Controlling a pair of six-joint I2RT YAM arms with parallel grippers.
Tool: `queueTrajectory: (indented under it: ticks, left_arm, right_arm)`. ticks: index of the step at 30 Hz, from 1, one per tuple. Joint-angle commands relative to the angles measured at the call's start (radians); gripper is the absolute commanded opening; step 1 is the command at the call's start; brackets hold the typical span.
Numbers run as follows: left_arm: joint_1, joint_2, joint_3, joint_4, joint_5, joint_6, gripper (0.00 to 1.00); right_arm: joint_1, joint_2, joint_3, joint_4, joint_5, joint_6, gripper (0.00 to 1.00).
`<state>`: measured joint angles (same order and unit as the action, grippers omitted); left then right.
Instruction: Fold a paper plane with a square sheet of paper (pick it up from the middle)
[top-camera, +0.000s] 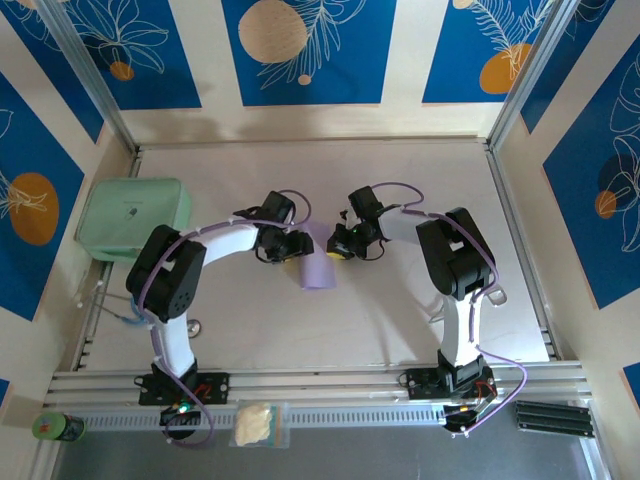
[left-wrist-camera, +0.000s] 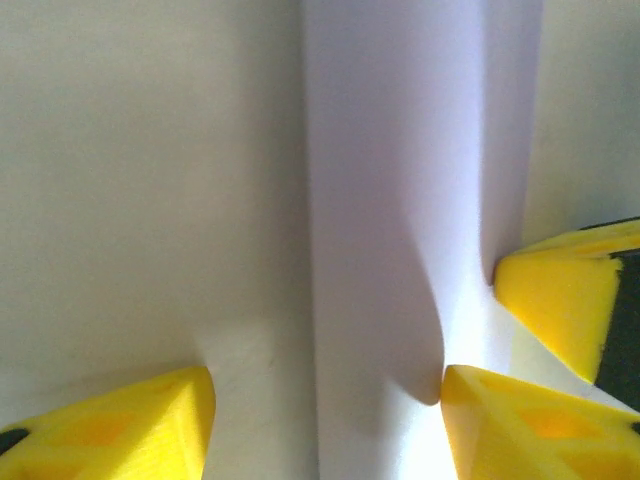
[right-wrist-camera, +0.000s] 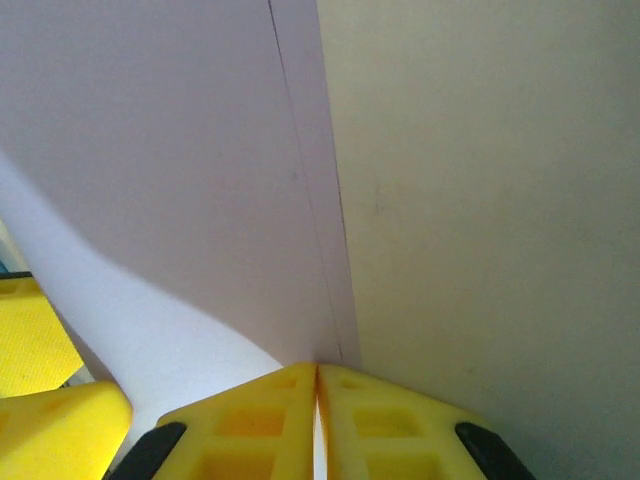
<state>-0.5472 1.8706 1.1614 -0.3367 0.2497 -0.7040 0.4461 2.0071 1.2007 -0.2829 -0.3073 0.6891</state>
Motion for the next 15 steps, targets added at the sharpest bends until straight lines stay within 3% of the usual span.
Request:
queueTrajectory:
  ticks: [1,5,15]
  left_arm:
    - [-0.007,-0.025,-0.044,0.012,-0.014,-0.085,0.63]
    - [-0.025,0.012,-0.032,0.022,0.02,-0.094,0.63]
    - [-0.042,0.081,-0.006,-0.061,-0.025,-0.034,0.57]
  right_arm:
    - [0.009,0.04,-0.008,-0.057,0.033,0.024,0.12]
    - [0.008,0.036,-0.008,-0.043,0.014,0.043,0.13]
    - [-0.014,-0.067,-0.011,0.01,-0.055,0.044,0.21]
